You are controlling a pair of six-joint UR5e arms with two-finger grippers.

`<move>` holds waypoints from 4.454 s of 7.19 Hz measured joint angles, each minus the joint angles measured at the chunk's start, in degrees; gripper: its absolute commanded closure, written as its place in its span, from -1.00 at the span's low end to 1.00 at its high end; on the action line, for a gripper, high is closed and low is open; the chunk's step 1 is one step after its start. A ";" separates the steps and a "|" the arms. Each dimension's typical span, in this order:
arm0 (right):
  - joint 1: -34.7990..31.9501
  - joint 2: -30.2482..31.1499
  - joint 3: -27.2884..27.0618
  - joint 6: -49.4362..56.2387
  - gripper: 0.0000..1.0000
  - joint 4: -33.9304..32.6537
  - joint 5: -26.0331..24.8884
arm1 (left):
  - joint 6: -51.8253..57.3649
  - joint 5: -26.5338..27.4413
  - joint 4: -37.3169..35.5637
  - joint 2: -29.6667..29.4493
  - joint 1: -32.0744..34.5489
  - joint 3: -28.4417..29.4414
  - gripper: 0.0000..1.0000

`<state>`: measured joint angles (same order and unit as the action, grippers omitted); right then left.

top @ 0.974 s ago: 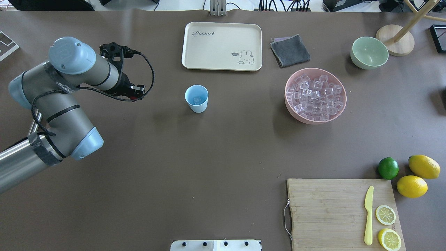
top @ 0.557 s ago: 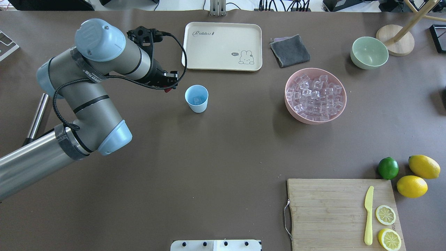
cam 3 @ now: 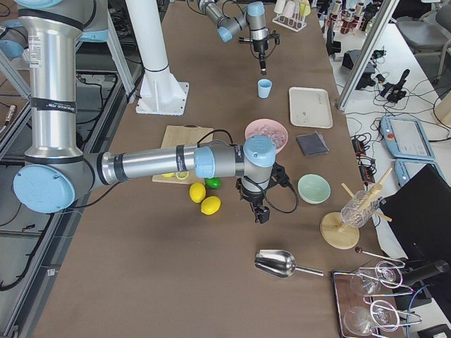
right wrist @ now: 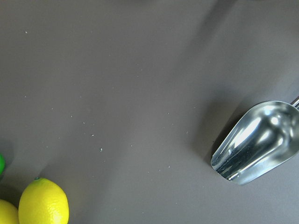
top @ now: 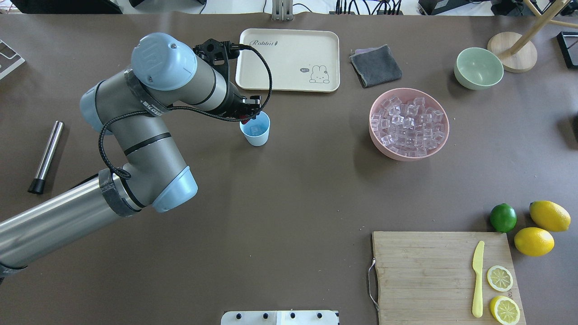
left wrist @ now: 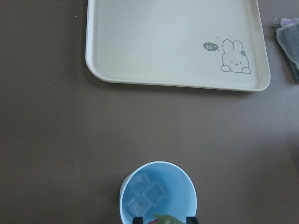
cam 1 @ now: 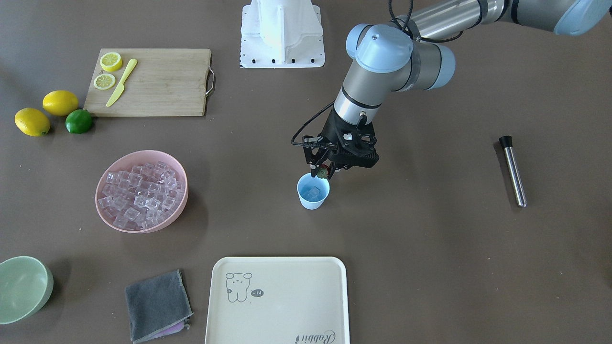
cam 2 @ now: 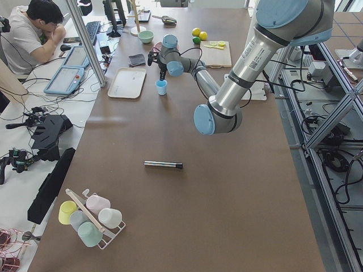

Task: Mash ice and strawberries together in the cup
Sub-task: 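Carry the strawberry with the left gripper over the light-blue cup, then open the left gripper to drop the strawberry into the cup, then move the left gripper to the steel muddler lying on the table, then grasp the steel muddler upright with the left gripper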

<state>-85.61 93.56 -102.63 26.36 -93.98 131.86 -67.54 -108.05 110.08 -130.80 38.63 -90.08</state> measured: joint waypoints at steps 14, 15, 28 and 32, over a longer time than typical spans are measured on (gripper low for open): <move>0.00 1.83 -0.23 -0.03 -0.96 0.88 0.17 | 9.60 -13.89 2.28 11.27 15.86 1.78 -0.94; 0.00 1.82 -0.11 -0.10 -0.97 0.85 0.42 | 15.07 -17.82 2.26 15.71 19.91 1.81 -0.94; -0.08 3.43 0.47 -0.39 -0.98 0.85 2.66 | 29.58 -18.34 14.04 32.22 24.78 12.43 -0.93; -0.11 3.85 -0.01 -0.42 -0.98 0.85 2.76 | 29.12 -18.19 15.45 32.57 23.34 12.61 -0.81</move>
<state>-85.72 97.41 -102.64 25.93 -93.13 134.62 -38.42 -126.24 125.53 -98.23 61.98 -77.47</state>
